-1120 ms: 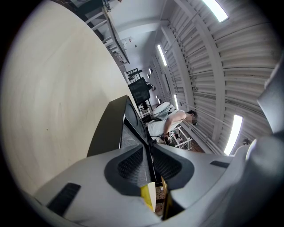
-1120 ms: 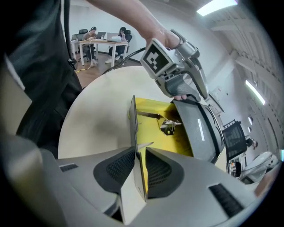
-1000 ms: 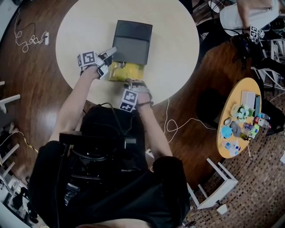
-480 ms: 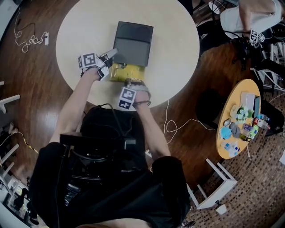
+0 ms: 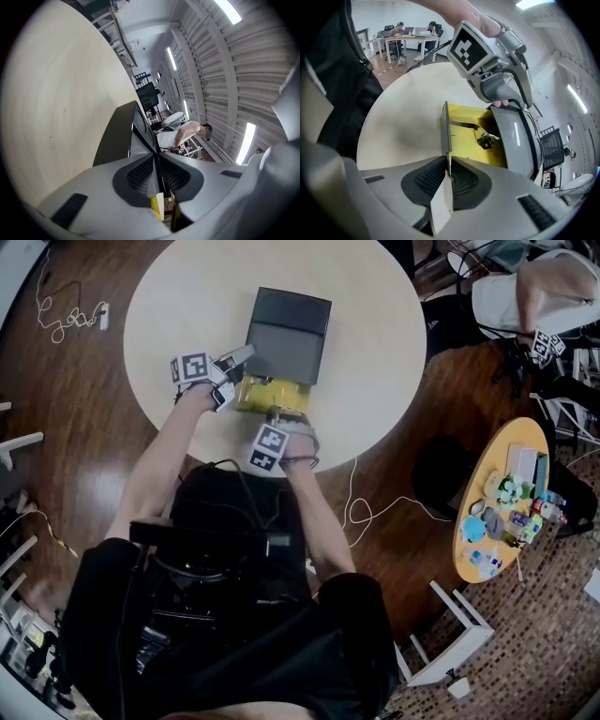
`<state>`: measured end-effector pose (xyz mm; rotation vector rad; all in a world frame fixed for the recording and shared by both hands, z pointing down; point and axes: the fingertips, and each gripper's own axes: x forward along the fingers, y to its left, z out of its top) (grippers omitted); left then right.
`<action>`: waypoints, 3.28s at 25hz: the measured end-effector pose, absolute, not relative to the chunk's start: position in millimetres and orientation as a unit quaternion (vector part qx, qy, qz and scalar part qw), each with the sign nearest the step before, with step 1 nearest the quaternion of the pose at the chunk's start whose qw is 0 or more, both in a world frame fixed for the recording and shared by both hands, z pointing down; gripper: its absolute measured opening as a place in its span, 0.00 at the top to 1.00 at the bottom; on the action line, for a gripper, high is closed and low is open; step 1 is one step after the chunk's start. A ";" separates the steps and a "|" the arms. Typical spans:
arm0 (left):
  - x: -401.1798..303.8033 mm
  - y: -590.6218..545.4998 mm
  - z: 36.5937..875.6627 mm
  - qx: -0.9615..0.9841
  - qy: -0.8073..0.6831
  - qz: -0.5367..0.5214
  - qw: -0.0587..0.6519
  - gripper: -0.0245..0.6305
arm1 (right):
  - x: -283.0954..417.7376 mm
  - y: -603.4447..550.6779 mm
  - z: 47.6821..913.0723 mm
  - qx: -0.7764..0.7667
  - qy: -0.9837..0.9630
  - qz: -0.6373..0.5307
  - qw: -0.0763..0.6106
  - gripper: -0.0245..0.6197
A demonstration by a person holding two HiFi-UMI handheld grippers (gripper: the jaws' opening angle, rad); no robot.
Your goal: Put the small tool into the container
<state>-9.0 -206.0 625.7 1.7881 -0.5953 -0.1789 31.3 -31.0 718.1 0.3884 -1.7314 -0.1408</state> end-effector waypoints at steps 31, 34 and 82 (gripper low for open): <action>-11.7 -205.8 626.9 0.772 -0.264 -0.060 0.575 0.92 | 29.3 -64.5 714.8 0.220 -0.727 -0.094 0.644 0.88; -11.0 -204.7 626.9 0.772 -0.265 -0.059 0.575 0.92 | 30.3 -63.3 716.0 0.220 -0.726 -0.093 0.644 0.88; -13.1 -207.5 631.2 0.772 -0.281 -0.048 0.568 0.93 | 33.2 -120.4 717.9 0.246 -0.708 -0.128 0.650 0.90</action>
